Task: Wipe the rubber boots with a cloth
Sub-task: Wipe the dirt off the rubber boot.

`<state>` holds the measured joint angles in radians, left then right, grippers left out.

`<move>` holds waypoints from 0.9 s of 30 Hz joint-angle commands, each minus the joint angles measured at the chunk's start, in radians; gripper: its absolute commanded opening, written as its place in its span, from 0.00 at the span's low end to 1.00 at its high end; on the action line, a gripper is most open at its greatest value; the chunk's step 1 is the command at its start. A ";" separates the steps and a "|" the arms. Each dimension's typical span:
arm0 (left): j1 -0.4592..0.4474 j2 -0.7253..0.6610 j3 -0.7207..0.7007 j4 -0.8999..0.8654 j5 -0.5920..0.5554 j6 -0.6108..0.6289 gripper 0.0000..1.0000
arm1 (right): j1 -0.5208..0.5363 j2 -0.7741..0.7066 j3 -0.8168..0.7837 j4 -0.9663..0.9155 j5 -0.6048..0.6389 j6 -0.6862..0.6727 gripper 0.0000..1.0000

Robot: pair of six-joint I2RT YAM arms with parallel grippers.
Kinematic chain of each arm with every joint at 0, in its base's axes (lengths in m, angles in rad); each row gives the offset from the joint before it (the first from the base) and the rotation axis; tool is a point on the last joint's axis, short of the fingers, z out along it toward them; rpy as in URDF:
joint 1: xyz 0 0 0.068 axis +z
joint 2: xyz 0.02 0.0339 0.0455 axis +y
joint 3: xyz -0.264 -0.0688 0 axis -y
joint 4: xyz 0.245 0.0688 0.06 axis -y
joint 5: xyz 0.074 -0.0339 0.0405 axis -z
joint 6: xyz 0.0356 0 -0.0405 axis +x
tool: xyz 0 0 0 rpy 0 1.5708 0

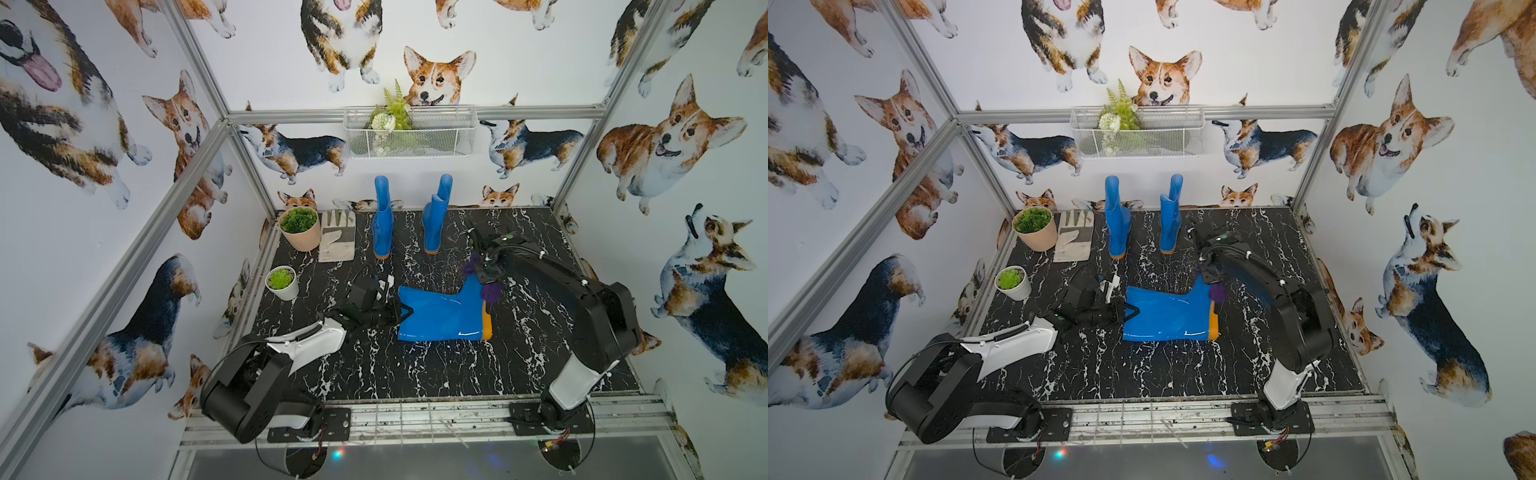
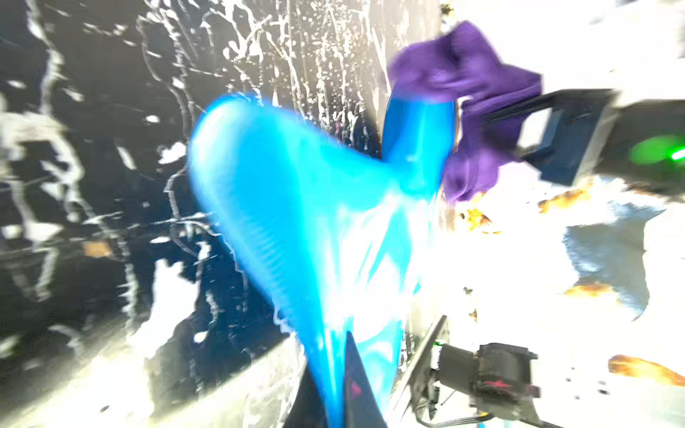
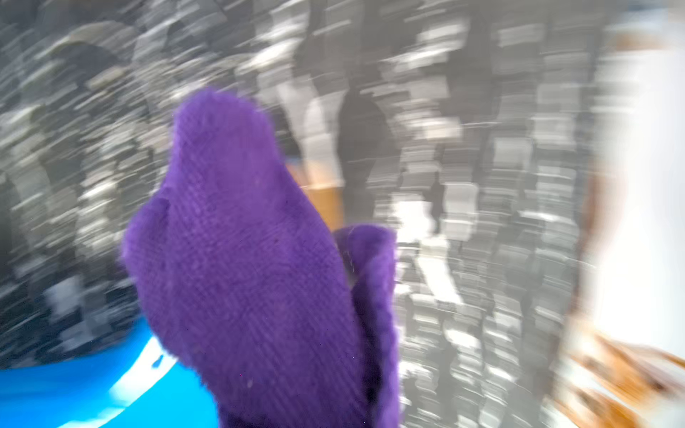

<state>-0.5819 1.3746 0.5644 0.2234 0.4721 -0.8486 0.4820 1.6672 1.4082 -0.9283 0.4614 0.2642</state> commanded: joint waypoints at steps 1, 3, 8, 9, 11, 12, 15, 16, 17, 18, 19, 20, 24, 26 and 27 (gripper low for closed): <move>0.003 -0.010 0.002 -0.036 -0.015 0.020 0.00 | 0.074 -0.057 0.027 -0.031 0.055 0.042 0.00; 0.003 -0.008 -0.004 -0.032 -0.016 0.020 0.00 | 0.163 -0.063 0.024 0.011 -0.004 0.061 0.00; -0.001 -0.002 -0.002 -0.019 -0.015 0.019 0.00 | 0.351 0.006 -0.027 0.212 -0.241 0.152 0.00; -0.002 -0.003 0.000 -0.019 -0.015 0.020 0.00 | 0.386 0.051 -0.017 0.234 -0.272 0.157 0.00; -0.005 -0.005 0.001 -0.019 -0.018 0.021 0.00 | 0.428 0.147 0.025 0.232 -0.294 0.122 0.00; -0.006 -0.006 0.000 -0.022 -0.017 0.020 0.00 | 0.433 0.184 0.048 0.207 -0.275 0.110 0.00; -0.005 -0.018 -0.002 -0.034 -0.016 0.025 0.00 | 0.375 0.273 0.073 0.131 -0.200 0.068 0.00; -0.006 -0.025 -0.004 -0.040 -0.018 0.029 0.00 | 0.333 0.278 0.061 0.108 -0.184 0.068 0.00; -0.005 -0.030 -0.006 -0.047 -0.020 0.034 0.00 | 0.280 0.273 0.047 0.079 -0.146 0.072 0.00; -0.006 -0.038 -0.005 -0.057 -0.022 0.040 0.00 | 0.224 0.256 0.030 0.050 -0.085 0.067 0.00; -0.006 -0.041 -0.007 -0.062 -0.023 0.044 0.00 | 0.176 0.233 0.013 0.031 -0.013 0.058 0.00; -0.006 -0.044 -0.007 -0.065 -0.023 0.047 0.00 | 0.118 0.197 -0.003 0.014 0.066 0.045 0.00; -0.005 -0.049 -0.014 -0.062 -0.020 0.048 0.00 | -0.107 0.023 -0.007 -0.008 0.239 -0.011 0.00; -0.006 -0.049 -0.015 -0.062 -0.019 0.049 0.00 | -0.173 -0.048 0.016 -0.006 0.267 -0.030 0.00; -0.005 -0.049 -0.015 -0.061 -0.017 0.048 0.00 | -0.187 -0.079 0.029 -0.002 0.262 -0.037 0.00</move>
<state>-0.5892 1.3273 0.5533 0.1814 0.4690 -0.8059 0.3496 1.6711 1.4097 -0.8665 0.5343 0.2855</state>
